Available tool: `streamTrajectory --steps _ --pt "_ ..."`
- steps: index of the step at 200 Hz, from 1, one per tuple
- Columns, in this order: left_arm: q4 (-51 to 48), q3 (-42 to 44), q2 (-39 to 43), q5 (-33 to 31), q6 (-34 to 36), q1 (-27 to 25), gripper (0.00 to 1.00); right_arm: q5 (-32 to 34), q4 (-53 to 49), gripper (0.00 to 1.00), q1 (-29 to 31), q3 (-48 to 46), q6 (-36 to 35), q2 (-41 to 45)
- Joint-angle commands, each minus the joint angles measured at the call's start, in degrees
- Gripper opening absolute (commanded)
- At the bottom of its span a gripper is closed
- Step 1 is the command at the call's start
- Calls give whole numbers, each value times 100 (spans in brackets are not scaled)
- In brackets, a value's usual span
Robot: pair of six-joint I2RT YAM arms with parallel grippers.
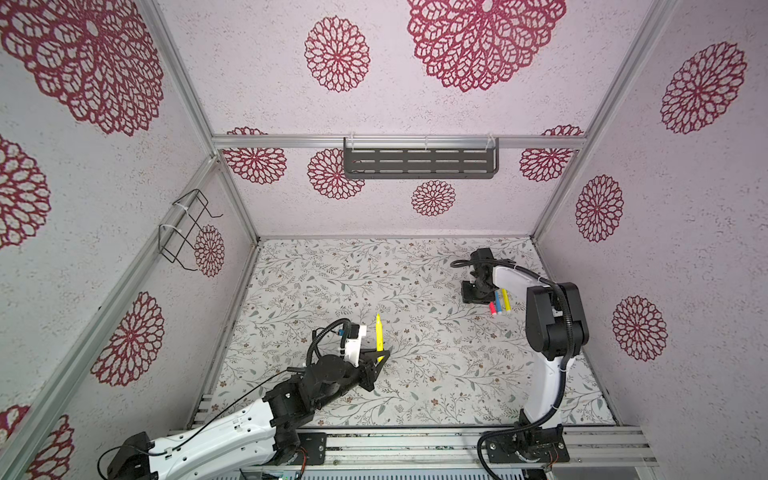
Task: Insert the pens into the pen caps
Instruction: 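Lower the right gripper onto the clear cap and close on it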
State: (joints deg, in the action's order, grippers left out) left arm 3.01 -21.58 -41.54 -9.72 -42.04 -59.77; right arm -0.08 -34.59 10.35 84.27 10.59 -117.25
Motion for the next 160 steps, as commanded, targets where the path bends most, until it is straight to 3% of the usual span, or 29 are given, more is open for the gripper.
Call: streamTrajectory --steps 1,96,160 --pt "-19 33 21 -71 21 -37 0 165 -197 40 37 243 22 -33" --pt "-72 14 23 -105 57 -35 0 519 -388 28 229 318 -103 -358" --pt "-125 -4 32 -110 73 -35 0 581 -365 6 340 204 -97 -191"
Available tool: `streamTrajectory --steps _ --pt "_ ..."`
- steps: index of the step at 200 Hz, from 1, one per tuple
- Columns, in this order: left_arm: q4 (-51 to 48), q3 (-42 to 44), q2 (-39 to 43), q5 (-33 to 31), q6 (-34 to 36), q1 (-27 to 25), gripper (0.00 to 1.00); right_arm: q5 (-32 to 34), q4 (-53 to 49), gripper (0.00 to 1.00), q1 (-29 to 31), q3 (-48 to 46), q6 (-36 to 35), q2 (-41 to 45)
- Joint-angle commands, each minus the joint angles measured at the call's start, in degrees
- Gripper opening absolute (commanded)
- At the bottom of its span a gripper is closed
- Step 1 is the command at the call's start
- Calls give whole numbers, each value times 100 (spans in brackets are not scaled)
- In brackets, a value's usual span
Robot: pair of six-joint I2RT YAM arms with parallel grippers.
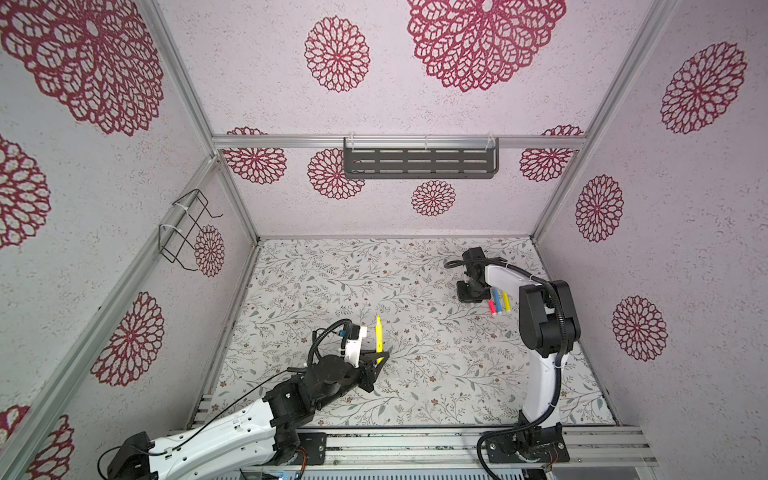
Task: Insert the pens into the pen caps
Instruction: 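Lower the right gripper onto the clear cap and close on it, then lift the clear cap with the right gripper and carry it toward the yellow highlighter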
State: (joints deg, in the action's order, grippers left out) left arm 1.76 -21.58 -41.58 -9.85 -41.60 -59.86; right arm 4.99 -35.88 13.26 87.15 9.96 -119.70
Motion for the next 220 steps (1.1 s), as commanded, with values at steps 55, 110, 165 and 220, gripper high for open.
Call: streamTrajectory --steps 55,110,165,220 --pt "115 4 -27 -80 49 -26 0 -1086 186 4 89 -392 -47 1227" --pt "367 -63 -300 36 91 -39 0 -2209 369 3 281 -471 32 2332" --pt "603 -189 -577 4 152 -204 0 -2889 747 2 511 -548 295 3430" --pt "950 -446 -1061 -22 290 -376 0 -3395 1835 2 953 -1104 747 4665"
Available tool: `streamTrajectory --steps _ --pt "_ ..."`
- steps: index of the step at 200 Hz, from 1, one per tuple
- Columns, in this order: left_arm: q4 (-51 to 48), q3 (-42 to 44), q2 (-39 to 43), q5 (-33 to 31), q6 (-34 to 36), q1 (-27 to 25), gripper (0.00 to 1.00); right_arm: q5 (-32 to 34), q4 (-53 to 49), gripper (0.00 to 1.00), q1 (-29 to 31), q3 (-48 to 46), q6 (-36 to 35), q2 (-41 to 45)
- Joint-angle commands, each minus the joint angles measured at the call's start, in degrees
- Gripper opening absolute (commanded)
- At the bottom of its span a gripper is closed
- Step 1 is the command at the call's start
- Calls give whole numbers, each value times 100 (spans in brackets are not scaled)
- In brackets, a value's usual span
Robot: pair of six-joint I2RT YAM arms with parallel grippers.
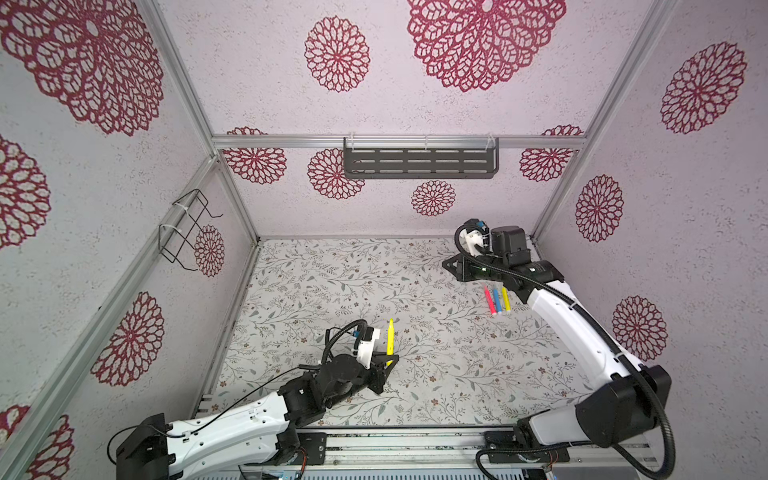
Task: Insert the pens into the pen caps
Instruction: 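Lift the clear cap with the right gripper and carry it toward the yellow highlighter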
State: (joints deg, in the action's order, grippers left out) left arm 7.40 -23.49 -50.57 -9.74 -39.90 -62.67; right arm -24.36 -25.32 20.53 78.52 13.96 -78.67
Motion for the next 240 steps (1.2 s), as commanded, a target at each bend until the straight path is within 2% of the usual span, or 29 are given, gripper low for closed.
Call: streamTrajectory --steps 1,41,91,240 --pt "390 -268 -172 -26 126 -95 0 -466 799 2 237 -254 355 576" --pt "504 -620 -613 42 313 -174 0 -541 1345 3 663 -602 577 1260" --pt "604 -936 -897 119 468 -211 0 -521 1548 3 998 -900 719 1675" --pt "666 -1245 -1037 139 620 -264 0 -491 2452 1 1580 -1515 1250 1953"
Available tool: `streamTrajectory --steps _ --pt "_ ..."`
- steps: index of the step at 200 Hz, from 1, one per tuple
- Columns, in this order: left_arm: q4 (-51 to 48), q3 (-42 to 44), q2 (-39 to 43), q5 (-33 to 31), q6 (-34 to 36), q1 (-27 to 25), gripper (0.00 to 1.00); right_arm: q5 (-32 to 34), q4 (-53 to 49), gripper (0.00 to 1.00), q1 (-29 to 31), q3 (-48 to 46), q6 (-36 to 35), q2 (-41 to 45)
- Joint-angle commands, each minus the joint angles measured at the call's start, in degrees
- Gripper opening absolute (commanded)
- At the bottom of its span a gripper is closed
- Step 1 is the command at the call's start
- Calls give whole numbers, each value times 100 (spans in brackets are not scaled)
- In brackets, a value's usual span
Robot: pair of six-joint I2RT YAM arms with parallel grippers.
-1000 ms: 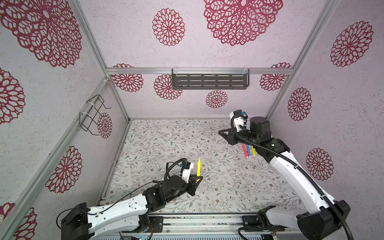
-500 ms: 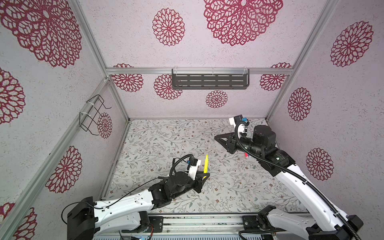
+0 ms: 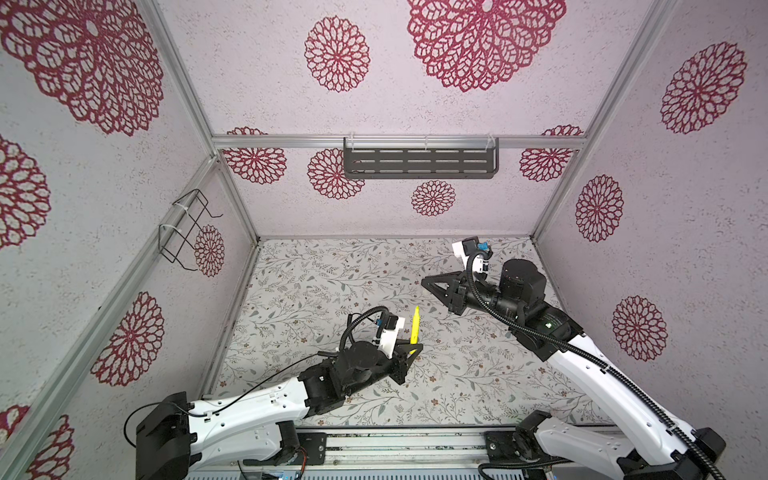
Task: Insert the pens into the pen caps
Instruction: 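Lift the clear cap with the right gripper and carry it toward the yellow highlighter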
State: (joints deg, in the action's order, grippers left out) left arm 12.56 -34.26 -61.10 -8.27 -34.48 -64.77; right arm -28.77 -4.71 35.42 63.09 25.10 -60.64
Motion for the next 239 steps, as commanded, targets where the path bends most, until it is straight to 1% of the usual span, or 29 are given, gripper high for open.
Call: streamTrajectory --steps 1,78,191,239 --pt "151 -168 13 -8 80 -58 0 -49 392 1 94 28 135 149" --pt "112 -206 64 -43 126 -84 0 25 664 1 358 -129 290 114" --pt "73 -217 218 -67 163 -101 0 152 769 0 387 -304 320 127" --pt "72 -211 240 -96 178 -123 0 85 881 0 404 -380 428 155"
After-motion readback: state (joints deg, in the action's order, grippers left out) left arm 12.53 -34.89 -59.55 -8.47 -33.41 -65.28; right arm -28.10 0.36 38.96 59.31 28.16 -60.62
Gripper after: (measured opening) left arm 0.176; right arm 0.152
